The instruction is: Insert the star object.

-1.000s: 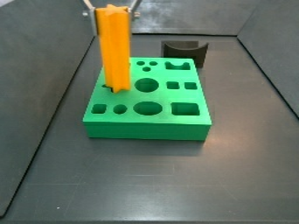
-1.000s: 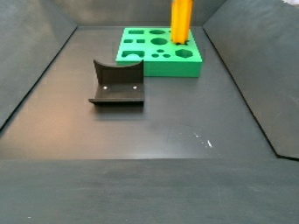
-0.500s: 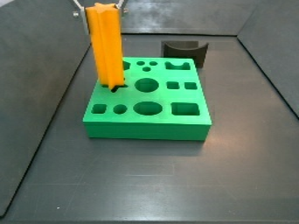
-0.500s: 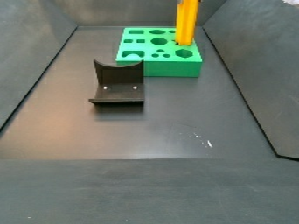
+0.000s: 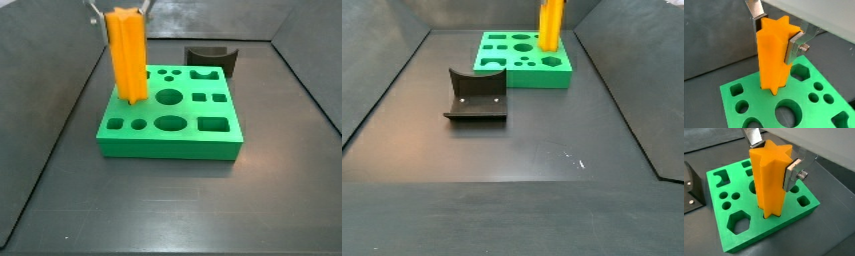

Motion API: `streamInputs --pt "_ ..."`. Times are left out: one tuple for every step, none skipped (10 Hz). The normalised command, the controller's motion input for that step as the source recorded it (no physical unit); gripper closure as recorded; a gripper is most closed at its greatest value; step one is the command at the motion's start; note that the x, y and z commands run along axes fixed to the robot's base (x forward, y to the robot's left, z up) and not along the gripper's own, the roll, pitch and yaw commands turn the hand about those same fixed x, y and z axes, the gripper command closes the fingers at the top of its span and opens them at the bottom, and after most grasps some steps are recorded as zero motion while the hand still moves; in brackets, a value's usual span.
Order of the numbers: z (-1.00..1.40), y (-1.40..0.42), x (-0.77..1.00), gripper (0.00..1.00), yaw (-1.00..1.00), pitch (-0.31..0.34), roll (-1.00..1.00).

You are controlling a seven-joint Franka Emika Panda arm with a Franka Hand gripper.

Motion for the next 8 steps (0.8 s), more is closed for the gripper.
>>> streamInputs --pt "-0.38 -0.02 0.09 1.0 0.0 -0.059 0.0" --pt "-0.38 0.0 0.0 1.0 0.0 -0.09 0.0" --pt "-0.39 0.0 0.0 1.0 0.0 -0.096 0.0" --pt "-0.4 -0.02 0.01 1.0 0.0 -0.044 0.03" --pt "-0.39 -0.02 0.05 1.0 0.0 0.0 0.07" --pt "-0.43 -0.01 0.03 1.0 0.0 -0.036 0.0" --pt "-0.32 0.0 0.0 1.0 0.0 -0.106 -0.1" --pt "0.0 -0.03 -0.02 1.0 0.0 -0.027 0.04"
